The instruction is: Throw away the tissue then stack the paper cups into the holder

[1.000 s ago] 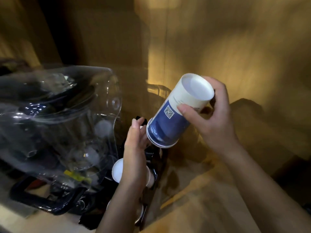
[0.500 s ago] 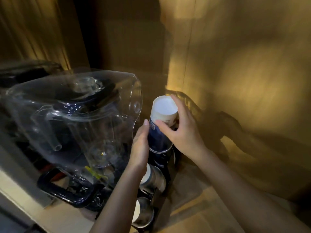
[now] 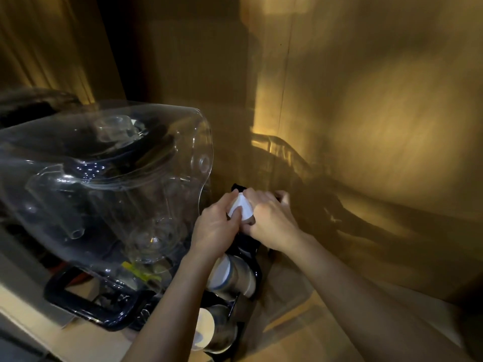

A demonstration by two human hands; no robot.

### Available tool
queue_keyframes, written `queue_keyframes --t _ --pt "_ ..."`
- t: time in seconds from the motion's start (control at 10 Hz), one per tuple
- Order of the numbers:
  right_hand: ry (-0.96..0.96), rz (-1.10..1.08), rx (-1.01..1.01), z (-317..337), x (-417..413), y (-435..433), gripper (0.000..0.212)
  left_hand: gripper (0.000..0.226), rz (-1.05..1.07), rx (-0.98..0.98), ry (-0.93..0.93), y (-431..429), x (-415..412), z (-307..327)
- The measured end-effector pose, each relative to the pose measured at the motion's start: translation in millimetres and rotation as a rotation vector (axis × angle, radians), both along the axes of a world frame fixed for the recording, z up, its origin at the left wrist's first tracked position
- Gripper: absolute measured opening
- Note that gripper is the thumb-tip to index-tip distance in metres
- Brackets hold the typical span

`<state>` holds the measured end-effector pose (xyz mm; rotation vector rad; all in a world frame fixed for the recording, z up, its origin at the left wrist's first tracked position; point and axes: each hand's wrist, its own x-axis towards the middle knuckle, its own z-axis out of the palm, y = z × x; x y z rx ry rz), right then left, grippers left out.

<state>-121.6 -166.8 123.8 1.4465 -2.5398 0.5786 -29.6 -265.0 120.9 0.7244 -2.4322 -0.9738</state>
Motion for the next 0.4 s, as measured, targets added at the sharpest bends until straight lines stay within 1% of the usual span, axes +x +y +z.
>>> queue_keyframes --t 0.1,0.2,0.3,0.4 --pt "-0.021 0.003 0.025 1.3 -0.8 1.8 0.055 0.043 -0.03 -0.041 -0.011 -0.2 0.3 -0.5" --pt "-0.029 0.0 0.09 5.8 -4.5 5.7 0.062 0.044 -0.031 -0.075 -0.048 0.4 -1.7 1.0" --pt "-0.096 0.029 0.183 21.7 -3.2 15.8 0.075 0.048 -0.046 -0.11 -0.049 2.2 -1.0 11.5" --pt "-0.194 0.003 0.137 42.0 -14.2 32.2 0.074 0.055 -0.083 -0.207 0.107 9.6 -4.9 30.3"
